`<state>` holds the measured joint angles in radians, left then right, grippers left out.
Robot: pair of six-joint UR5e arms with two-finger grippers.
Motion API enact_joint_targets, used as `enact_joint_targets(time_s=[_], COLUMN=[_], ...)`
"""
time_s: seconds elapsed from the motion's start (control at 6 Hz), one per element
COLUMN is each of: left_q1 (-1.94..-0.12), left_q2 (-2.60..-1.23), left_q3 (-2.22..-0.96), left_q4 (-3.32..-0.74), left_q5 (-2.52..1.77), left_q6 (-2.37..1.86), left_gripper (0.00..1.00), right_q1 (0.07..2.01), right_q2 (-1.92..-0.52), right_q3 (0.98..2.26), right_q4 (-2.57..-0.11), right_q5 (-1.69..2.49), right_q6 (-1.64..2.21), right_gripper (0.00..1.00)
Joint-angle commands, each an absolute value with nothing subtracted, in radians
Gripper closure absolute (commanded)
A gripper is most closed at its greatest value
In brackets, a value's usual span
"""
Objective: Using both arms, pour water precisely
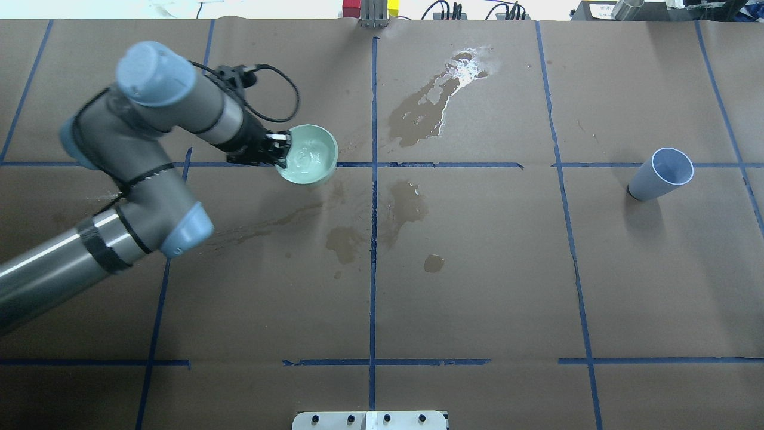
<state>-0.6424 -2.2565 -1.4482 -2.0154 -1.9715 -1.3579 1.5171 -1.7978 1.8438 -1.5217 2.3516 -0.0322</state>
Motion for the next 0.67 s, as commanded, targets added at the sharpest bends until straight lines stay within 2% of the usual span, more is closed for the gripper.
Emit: enact_joint_targets(time_s=[0.0,0.17,0.33,0.5], left_q1=[-0.565,-0.561,-0.563,-0.564], left_q2=[-2.347,-2.349,-2.349,-2.347], left_q3=[-1.34,-1.333,-1.333,-1.335], left_q4=[-2.011,-2.013,-2.013,-2.011], left_q5=[-1.884,-1.885,-1.885,-1.887], left_q6=[-1.397,-1.393,-1.39,-1.388], left_gripper=[1.0,0.95,0.57,0.11], right_q1=[1.517,1.517,1.517,1.517], right_q2=[-1.798,-1.798,-1.798,-1.796], right_q3=[1.844,1.844,1.842,1.842], right_q4=[-1.522,-1.522,-1.522,-1.522], right_q5=[2.352,2.352,2.352,2.35], right_q6=[-0.032,-0.032,-0.032,-0.032], right_gripper=[0.0,0.0,0.0,0.0])
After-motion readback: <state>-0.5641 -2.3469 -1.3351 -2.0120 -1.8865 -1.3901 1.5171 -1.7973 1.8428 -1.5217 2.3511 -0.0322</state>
